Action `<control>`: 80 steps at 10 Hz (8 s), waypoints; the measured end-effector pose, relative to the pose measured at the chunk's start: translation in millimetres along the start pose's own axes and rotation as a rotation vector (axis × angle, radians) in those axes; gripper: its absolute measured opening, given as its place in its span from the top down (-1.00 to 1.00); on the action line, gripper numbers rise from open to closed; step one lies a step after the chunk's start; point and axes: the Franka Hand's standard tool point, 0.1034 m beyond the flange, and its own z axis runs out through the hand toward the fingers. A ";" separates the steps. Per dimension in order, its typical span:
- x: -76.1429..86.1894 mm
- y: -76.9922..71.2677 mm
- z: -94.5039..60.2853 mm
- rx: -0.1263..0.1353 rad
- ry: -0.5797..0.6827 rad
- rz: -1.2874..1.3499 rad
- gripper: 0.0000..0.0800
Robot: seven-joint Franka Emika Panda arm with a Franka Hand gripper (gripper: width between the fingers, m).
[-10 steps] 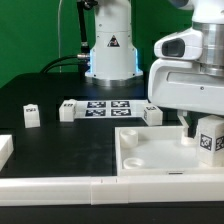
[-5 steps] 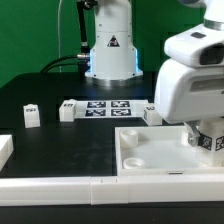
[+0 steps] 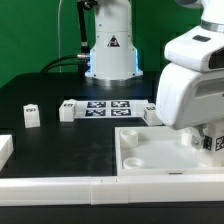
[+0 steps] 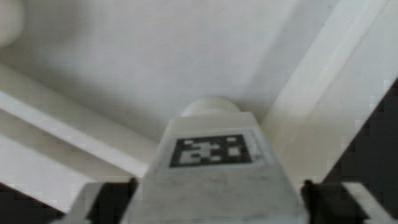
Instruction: Assemble one leg
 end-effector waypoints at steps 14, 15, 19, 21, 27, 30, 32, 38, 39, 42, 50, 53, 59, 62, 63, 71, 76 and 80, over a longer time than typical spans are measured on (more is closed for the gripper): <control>1.0 1.0 0.3 0.046 -0.010 1.512 0.28; 0.9 1.2 0.3 0.048 -0.011 1.528 0.26; 1.1 1.0 -0.2 0.053 -0.007 1.332 -0.50; 2.9 -2.9 -2.1 0.045 0.005 1.031 -0.62; 1.7 -1.0 -1.2 0.031 0.016 0.299 -0.62; -0.1 4.5 -1.1 0.005 0.013 -0.011 -0.62; -0.2 4.6 -0.9 0.006 0.013 -0.016 -0.21; -0.8 6.0 -0.3 0.016 0.014 0.182 0.28; -0.6 6.1 -0.3 0.020 0.014 0.331 0.28; 2.4 6.3 -1.4 0.032 0.026 0.663 0.27; 3.4 5.5 -1.0 0.072 0.009 1.349 -0.17; 4.4 3.2 -2.1 0.065 0.020 1.082 -0.59; 2.5 -1.5 -2.1 0.048 0.020 0.311 -0.62; 0.5 4.2 -1.8 0.026 0.006 -0.031 -0.62; -0.2 5.2 -1.4 0.024 0.005 -0.065 -0.62; -0.5 8.3 -1.1 0.026 0.008 0.096 0.28; 2.5 3.1 -1.9 0.043 0.015 0.747 0.28; -7.6 15.6 -1.7 0.030 0.015 1.146 0.26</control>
Offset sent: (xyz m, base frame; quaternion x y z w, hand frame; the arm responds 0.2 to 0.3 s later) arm 0.0000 0.0000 0.0000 0.0000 0.0000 0.1790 0.9838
